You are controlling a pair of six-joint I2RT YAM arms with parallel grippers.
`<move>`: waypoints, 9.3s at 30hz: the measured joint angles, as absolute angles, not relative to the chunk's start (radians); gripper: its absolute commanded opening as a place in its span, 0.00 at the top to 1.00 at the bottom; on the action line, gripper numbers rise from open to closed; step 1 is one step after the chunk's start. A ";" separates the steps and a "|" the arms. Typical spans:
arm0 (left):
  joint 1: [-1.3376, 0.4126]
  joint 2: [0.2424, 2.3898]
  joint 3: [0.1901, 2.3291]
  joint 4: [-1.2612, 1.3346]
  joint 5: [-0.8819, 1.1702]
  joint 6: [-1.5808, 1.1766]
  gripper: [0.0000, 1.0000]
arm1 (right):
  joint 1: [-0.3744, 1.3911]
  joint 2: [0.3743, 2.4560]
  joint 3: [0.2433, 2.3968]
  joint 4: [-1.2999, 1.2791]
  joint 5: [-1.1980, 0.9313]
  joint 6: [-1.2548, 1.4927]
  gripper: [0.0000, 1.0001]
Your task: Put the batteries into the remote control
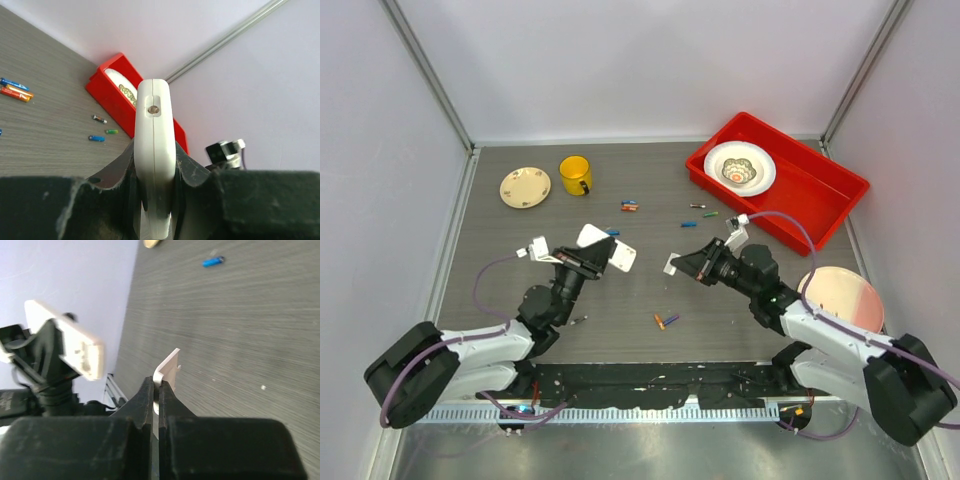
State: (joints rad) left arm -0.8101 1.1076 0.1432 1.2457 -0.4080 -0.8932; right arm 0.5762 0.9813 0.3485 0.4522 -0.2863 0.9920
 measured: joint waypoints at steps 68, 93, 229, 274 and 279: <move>-0.702 0.503 0.276 0.328 -0.092 -0.988 1.00 | 0.543 1.431 0.936 -0.275 0.436 0.556 0.44; -0.592 0.688 0.264 0.662 0.628 -1.135 1.00 | 0.543 1.534 0.963 -0.192 0.331 0.439 0.38; -0.592 0.280 0.184 0.211 0.316 -1.038 1.00 | 0.853 1.754 1.112 -0.162 0.116 0.023 0.40; -0.592 0.318 0.183 0.222 0.325 -1.039 1.00 | 0.822 1.894 1.180 -0.220 0.030 -0.064 0.99; -0.592 0.352 0.183 0.249 0.324 -1.042 1.00 | 0.822 1.889 1.183 -0.240 0.114 0.031 0.99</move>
